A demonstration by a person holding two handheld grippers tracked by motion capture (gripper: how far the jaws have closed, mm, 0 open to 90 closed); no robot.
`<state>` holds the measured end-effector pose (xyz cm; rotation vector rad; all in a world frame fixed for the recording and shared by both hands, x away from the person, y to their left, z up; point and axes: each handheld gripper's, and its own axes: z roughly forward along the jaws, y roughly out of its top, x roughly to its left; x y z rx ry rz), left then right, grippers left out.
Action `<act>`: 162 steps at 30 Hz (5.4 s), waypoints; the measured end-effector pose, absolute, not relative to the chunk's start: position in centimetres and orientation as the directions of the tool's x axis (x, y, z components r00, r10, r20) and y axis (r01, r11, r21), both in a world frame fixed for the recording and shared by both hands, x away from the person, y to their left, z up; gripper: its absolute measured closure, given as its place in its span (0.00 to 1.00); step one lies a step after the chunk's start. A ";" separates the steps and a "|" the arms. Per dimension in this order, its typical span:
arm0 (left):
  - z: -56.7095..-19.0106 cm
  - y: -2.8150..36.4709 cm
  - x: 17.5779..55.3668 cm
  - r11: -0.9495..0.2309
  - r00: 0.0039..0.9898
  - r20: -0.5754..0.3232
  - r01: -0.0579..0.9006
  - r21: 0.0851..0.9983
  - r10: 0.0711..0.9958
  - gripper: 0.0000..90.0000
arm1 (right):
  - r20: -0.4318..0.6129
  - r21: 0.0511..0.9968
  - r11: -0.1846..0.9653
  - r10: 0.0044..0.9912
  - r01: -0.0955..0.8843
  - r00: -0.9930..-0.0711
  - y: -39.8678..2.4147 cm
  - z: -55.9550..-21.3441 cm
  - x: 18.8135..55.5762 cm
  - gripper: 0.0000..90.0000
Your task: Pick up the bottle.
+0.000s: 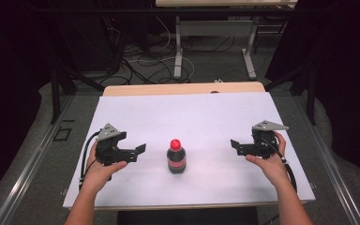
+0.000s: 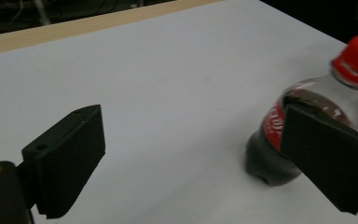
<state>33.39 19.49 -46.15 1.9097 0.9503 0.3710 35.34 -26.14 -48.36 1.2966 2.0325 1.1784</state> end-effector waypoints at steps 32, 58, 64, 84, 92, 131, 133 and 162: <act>-51.6 9.6 32.8 -0.436 0.801 -0.113 0.431 0.790 0.588 0.18 | 0.065 0.844 0.223 0.860 0.487 -0.506 -24.1 -48.3 34.6 0.17; -51.5 9.1 32.3 -0.463 0.797 -0.009 0.360 0.810 0.604 0.33 | 0.068 0.837 0.228 0.858 0.497 -0.510 -24.0 -48.8 34.8 0.18; -50.8 9.2 32.2 -0.450 0.797 -0.031 0.372 0.812 0.604 0.33 | 0.068 0.845 0.228 0.852 0.485 -0.519 -23.7 -48.6 34.6 0.19; -47.4 8.4 33.3 -0.468 0.775 -0.010 0.391 0.792 0.632 0.33 | 0.055 0.869 0.275 0.772 0.411 -0.634 -20.1 -45.2 34.5 0.36; -47.2 7.4 34.2 -0.466 0.783 -0.019 0.389 0.794 0.622 0.33 | 0.047 0.889 0.279 0.733 0.362 -0.678 -17.8 -43.1 34.8 0.39; -48.1 5.7 33.0 -0.509 0.826 -0.025 0.371 0.777 0.564 0.33 | 0.069 0.865 0.342 0.643 0.366 -0.763 -11.1 -41.4 33.9 0.62; -48.1 5.7 33.0 -0.510 0.826 -0.024 0.370 0.777 0.563 0.33 | 0.070 0.865 0.343 0.641 0.367 -0.764 -11.0 -41.4 33.9 0.65; -47.5 6.1 32.6 -0.523 0.866 -0.067 0.359 0.773 0.496 0.34 | 0.060 0.836 0.482 0.395 0.263 -0.917 -12.0 -40.5 35.3 0.68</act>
